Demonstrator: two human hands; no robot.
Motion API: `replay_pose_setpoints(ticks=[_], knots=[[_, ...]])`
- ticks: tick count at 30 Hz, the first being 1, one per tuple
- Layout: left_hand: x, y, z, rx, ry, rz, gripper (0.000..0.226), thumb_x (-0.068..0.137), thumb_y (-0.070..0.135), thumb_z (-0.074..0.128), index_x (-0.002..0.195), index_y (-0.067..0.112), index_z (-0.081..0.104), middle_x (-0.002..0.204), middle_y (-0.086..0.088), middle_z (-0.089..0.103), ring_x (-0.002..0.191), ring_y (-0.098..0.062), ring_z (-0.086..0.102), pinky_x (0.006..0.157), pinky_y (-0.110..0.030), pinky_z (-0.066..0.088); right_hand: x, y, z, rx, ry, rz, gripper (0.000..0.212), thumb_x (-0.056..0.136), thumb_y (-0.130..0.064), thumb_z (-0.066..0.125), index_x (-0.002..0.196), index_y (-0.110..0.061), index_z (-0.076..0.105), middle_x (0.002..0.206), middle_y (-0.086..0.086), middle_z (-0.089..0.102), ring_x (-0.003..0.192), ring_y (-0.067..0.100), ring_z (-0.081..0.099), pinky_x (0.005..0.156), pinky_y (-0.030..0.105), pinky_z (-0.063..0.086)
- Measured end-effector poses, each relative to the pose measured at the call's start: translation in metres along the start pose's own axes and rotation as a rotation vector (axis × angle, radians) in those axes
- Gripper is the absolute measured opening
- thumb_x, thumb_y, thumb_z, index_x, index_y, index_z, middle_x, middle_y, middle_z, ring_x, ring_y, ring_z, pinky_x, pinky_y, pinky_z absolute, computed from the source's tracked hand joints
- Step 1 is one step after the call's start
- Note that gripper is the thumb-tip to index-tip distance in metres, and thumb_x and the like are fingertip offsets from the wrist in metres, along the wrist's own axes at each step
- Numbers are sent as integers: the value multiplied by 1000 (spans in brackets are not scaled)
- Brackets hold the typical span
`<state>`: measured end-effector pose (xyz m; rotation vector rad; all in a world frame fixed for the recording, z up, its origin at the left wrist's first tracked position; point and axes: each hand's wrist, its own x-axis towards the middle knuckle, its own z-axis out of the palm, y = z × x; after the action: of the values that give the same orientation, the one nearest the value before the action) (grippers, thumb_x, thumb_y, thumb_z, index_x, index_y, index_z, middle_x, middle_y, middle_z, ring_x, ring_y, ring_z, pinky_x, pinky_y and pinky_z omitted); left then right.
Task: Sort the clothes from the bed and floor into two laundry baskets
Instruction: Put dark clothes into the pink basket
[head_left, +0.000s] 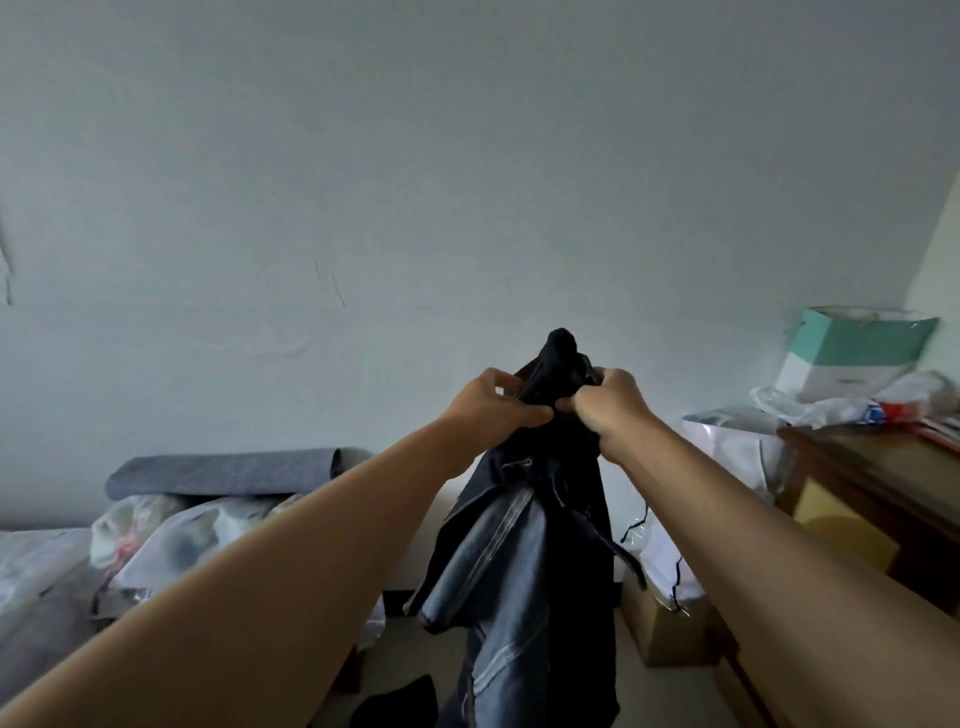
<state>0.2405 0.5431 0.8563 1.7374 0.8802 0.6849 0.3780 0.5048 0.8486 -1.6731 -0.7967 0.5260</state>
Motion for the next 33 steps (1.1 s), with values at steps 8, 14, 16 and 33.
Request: replay_pose_setpoints(ticks=[8, 14, 16, 33], knots=[[1, -34, 7, 557, -8, 98, 48, 73, 15, 76, 114, 11, 51, 110, -11, 62, 104, -29, 58, 83, -33, 47, -7, -29, -31, 102, 81, -54, 18, 79, 4, 67, 95, -3, 62, 91, 14, 65, 85, 30, 64, 81, 37, 55], [6, -8, 23, 573, 73, 208, 14, 88, 12, 55, 101, 7, 53, 108, -19, 62, 101, -35, 58, 72, -33, 40, 3, -49, -62, 11, 268, -142, 16, 81, -6, 67, 96, -2, 63, 90, 10, 64, 83, 26, 63, 75, 34, 53], [5, -3, 34, 542, 42, 230, 23, 89, 12, 55, 111, 4, 54, 110, -18, 62, 104, -34, 58, 75, -32, 42, 5, -50, -71, 10, 328, -142, 15, 82, -6, 66, 96, -1, 63, 92, 11, 65, 83, 26, 63, 80, 37, 54], [15, -12, 85, 652, -5, 116, 26, 88, 14, 50, 111, 7, 59, 115, -15, 63, 107, -33, 59, 74, -28, 42, 8, -21, -95, 12, 327, -112, 17, 81, -8, 67, 98, -9, 62, 98, 11, 66, 90, 27, 64, 84, 37, 53]])
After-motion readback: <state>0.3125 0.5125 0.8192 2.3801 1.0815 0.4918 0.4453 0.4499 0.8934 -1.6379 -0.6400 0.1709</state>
